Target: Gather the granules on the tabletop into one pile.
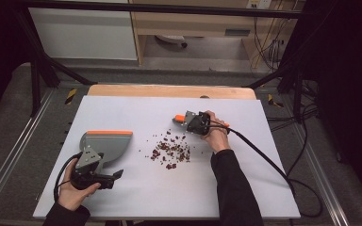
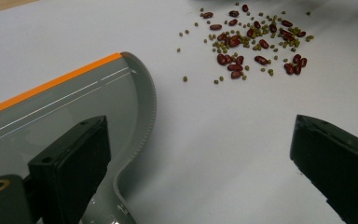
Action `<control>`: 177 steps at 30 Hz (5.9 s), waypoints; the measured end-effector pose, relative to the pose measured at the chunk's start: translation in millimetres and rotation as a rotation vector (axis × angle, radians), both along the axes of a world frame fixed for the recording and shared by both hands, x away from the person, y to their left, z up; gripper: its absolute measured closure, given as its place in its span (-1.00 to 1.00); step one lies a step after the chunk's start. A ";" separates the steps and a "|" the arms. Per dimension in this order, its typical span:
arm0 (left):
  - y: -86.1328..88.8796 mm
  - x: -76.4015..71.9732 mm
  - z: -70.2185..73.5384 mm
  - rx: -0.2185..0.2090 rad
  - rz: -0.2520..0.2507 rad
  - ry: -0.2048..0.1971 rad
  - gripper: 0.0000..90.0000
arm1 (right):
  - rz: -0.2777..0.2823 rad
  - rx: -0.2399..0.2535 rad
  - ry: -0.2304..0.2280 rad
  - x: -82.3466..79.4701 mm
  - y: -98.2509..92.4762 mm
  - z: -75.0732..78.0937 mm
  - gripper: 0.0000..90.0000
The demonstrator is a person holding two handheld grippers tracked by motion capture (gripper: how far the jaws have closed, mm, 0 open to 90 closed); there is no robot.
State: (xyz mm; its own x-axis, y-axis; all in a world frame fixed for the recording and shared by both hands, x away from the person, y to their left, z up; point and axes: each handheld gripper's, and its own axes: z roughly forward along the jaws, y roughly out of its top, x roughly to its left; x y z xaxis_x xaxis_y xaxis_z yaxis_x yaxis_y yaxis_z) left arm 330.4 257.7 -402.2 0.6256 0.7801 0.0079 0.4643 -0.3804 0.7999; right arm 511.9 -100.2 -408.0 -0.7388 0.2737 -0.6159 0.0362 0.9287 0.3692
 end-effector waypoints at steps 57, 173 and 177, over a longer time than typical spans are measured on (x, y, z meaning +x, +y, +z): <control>-2.4 -0.5 -2.1 0.008 -0.007 0.006 -0.88 | 0.220 -0.088 -0.042 -49.3 41.4 -3.7 0.53; -2.1 0.1 -2.9 0.009 -0.005 0.011 -0.87 | 0.639 -0.198 -0.026 -88.9 60.1 8.3 0.53; -3.5 0.1 -3.5 0.014 -0.007 0.012 -0.87 | 0.616 -0.184 -0.034 -89.6 57.2 9.8 0.53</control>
State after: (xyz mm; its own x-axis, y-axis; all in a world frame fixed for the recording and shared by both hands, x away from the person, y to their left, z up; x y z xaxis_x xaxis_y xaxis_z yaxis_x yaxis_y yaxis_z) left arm 330.5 254.3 -405.7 0.6315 0.7753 0.0107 0.4712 -0.3946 0.7888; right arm 422.3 -43.0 -398.2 -0.7063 -0.3072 -0.6378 -0.5329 0.8238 0.1934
